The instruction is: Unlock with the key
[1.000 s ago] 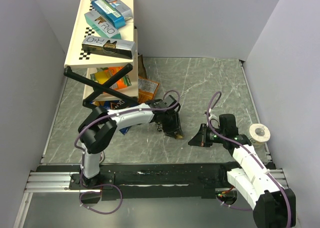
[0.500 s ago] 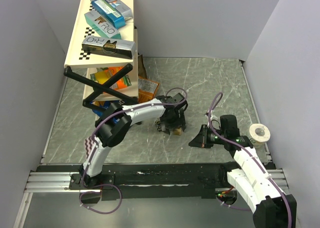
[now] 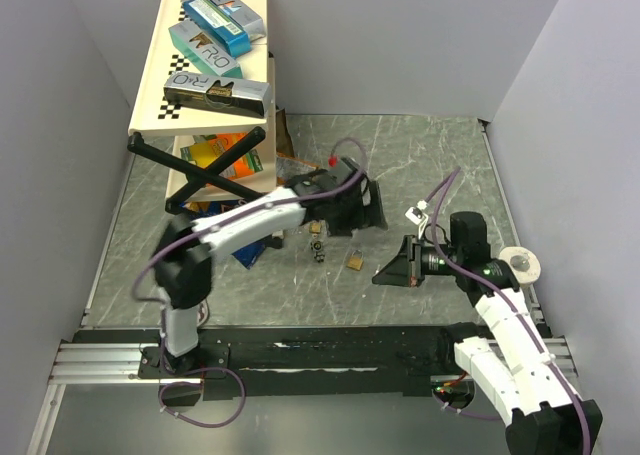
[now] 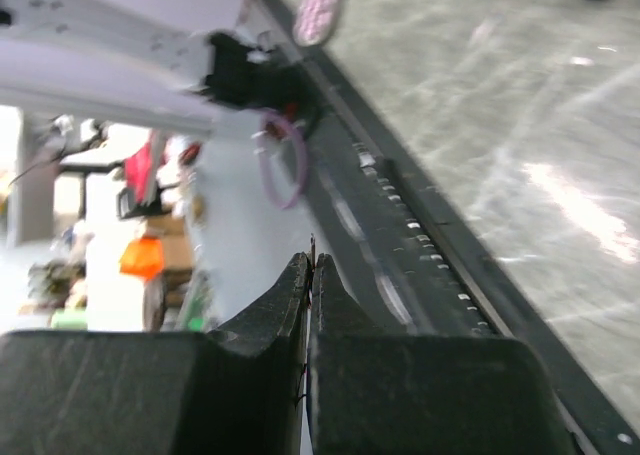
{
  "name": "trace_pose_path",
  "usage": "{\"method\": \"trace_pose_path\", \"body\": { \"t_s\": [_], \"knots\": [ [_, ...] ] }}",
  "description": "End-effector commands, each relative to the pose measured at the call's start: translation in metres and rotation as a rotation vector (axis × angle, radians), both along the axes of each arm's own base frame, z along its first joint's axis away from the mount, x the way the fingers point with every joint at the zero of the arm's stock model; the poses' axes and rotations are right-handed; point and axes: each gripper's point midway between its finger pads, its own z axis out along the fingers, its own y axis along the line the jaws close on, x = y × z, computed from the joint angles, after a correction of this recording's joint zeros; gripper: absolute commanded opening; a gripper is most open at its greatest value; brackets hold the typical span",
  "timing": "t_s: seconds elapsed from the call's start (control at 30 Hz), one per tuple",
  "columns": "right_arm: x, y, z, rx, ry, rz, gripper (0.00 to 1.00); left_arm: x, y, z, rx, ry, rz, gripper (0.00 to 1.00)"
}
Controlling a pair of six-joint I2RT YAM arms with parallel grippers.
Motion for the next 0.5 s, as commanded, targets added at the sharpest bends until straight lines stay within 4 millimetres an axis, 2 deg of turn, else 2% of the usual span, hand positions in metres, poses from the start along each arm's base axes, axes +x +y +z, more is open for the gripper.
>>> {"method": "trace_pose_path", "body": {
  "t_s": [0.0,0.03,0.1,0.13,0.17,0.2,0.23,0.27,0.3,0.37,0.4,0.47],
  "knots": [
    [-0.017,0.006,0.046,0.104,-0.016,0.140,0.00,-0.004,-0.013,0.142,-0.367,-0.257,-0.067,0.99],
    [-0.018,0.006,0.048,0.102,-0.036,0.156,0.00,-0.013,-0.010,0.139,-0.385,-0.246,-0.095,0.99],
    [-0.020,0.007,0.058,0.120,-0.027,0.187,0.00,-0.028,-0.006,0.180,-0.520,-0.332,-0.157,0.98],
    [-0.020,0.007,0.062,0.129,-0.031,0.193,0.00,-0.046,-0.004,0.168,-0.551,-0.299,-0.227,0.97],
    [-0.021,0.008,0.066,0.145,-0.028,0.207,0.00,-0.059,0.004,0.187,-0.611,-0.334,-0.266,0.96],
    [-0.020,0.008,0.067,0.148,-0.026,0.208,0.00,-0.070,0.007,0.190,-0.647,-0.339,-0.308,0.93],
    [-0.020,0.009,0.068,0.151,-0.026,0.211,0.00,-0.079,0.009,0.183,-0.687,-0.342,-0.342,0.92],
    [-0.020,0.009,0.071,0.156,-0.023,0.213,0.00,-0.098,0.015,0.194,-0.744,-0.332,-0.408,0.90],
    [-0.021,0.009,0.073,0.161,-0.025,0.221,0.00,-0.107,0.019,0.182,-0.756,-0.296,-0.428,0.86],
    [-0.021,0.009,0.077,0.171,-0.027,0.231,0.00,-0.127,0.023,0.194,-0.832,-0.274,-0.504,0.77],
    [-0.023,0.009,0.079,0.177,-0.025,0.237,0.00,-0.132,0.025,0.188,-0.838,-0.256,-0.516,0.75],
    [-0.025,0.010,0.082,0.179,-0.028,0.248,0.00,-0.141,0.026,0.192,-0.867,-0.252,-0.553,0.69]
  ]
}}
